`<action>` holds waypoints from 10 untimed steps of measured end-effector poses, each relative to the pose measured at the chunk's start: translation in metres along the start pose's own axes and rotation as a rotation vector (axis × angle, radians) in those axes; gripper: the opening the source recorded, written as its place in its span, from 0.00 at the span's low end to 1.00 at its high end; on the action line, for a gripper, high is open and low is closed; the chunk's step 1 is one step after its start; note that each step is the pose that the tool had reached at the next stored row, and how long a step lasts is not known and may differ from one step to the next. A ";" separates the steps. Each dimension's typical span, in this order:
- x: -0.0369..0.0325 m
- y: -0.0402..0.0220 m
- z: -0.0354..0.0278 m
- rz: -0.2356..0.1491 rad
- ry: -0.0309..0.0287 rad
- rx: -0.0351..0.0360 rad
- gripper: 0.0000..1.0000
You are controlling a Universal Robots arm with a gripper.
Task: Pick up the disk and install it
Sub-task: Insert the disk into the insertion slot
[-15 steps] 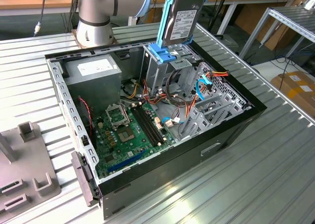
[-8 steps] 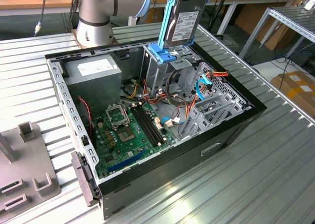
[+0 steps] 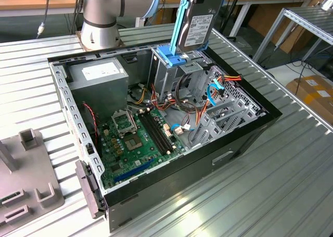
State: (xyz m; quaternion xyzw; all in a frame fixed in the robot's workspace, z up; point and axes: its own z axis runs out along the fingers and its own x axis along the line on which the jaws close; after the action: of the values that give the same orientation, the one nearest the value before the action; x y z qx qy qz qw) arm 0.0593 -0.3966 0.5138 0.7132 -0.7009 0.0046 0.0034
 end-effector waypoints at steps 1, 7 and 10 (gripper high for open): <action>0.0009 0.0000 0.0000 0.000 0.0000 0.0000 0.37; 0.0088 -0.0003 0.0001 0.000 0.0001 0.0000 0.37; 0.0131 -0.0004 0.0001 0.000 0.0000 0.0000 0.37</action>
State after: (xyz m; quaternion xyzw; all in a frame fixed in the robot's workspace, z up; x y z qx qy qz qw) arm 0.0599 -0.4096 0.5138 0.7132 -0.7009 0.0046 0.0034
